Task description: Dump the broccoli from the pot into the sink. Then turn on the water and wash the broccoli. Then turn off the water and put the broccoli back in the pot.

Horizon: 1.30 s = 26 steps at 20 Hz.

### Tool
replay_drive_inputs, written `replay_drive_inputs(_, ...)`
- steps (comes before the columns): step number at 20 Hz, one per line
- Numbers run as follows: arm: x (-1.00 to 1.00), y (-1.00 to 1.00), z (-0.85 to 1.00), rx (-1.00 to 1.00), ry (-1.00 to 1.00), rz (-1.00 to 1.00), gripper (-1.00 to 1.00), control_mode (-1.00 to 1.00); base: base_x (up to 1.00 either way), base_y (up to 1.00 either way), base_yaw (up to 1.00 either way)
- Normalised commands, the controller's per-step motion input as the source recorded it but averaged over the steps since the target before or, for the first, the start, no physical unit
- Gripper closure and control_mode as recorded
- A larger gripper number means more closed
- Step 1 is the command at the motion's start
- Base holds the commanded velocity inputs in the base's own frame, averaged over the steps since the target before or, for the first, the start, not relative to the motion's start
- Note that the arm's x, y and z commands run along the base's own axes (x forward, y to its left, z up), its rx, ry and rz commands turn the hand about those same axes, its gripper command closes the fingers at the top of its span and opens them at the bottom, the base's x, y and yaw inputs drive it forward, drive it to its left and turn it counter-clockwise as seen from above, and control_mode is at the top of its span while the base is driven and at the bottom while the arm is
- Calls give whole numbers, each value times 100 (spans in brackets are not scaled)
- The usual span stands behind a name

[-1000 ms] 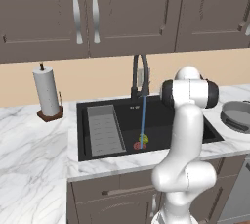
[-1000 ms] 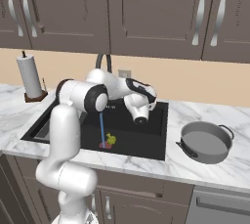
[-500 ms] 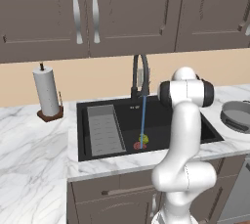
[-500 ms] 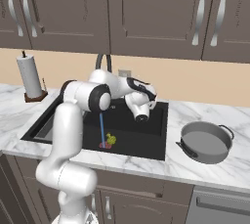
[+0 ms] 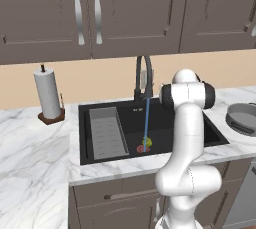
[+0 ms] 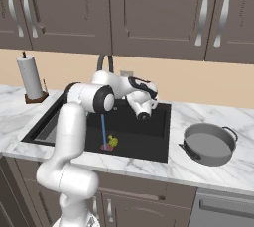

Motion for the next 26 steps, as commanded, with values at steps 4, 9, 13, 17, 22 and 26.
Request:
replay_drive_inputs(4, 0, 18, -15, -2, 1, 0, -100, -100, 0, 0, 0)
replay_drive_inputs(9, 3, 15, -10, -1, 0, 0, -100, -100, 0, 0, 0)
replay_drive_inputs(13, 18, 11, -9, -1, 0, 0, -100, -100, 0, 0, 0)
replay_drive_inputs(17, 26, 8, -8, 0, 1, 0, -100, -100, 0, 0, 0)
replay_drive_inputs(22, 35, 1, -8, 0, 3, 0, -100, -100, 0, 0, 0)
replay_drive_inputs(26, 39, 0, -10, 0, 4, 0, -100, -100, 0, 0, 0)
